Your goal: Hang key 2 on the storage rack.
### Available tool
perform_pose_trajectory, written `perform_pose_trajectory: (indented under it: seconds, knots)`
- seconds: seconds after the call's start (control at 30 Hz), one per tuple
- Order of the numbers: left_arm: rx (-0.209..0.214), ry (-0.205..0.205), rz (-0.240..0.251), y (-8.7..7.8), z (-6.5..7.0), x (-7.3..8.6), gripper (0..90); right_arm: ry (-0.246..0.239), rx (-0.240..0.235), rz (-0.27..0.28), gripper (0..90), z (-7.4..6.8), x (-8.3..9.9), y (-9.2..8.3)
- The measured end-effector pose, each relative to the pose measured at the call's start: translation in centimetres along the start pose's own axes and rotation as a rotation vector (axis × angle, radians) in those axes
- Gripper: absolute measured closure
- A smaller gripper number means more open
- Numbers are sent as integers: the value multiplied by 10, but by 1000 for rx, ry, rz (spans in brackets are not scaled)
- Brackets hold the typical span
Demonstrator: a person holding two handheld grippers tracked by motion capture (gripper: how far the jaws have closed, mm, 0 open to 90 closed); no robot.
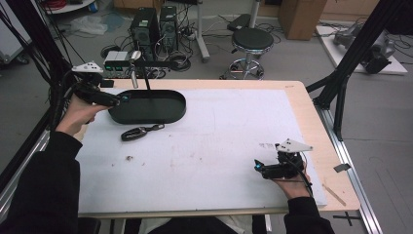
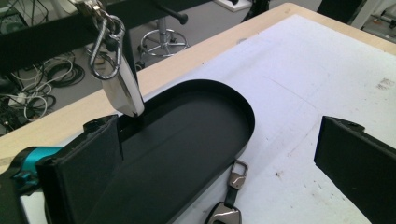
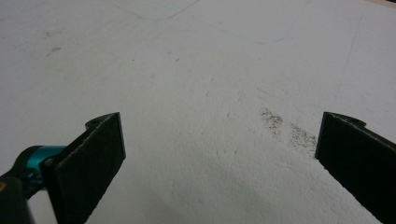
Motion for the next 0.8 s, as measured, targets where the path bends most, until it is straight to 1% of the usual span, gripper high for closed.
perform_pose_trajectory:
  seconds: [0.27,0.5,0.6,0.8]
  knots:
    - [7,11,-34,6,4,12,17,-1,1,-1,8,0,0,-1]
    - [6,18,-60,9,4,21,17,1,2,-4,8,0,0,-1]
    - [2,25,-75,11,4,26,17,-3,1,-6,8,0,1,0]
    - [10,36,-113,17,6,38,17,-3,1,-6,8,0,1,-1]
Point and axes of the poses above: each handheld gripper's, and its own axes: y roughly forward along the jaws, x roughly out of its underside, z roughly to its right, the point moved 7 cm from there along y, roughly forward along the jaws, and after that the axes turned 14 degrees about -y, right-handed, at the moved point
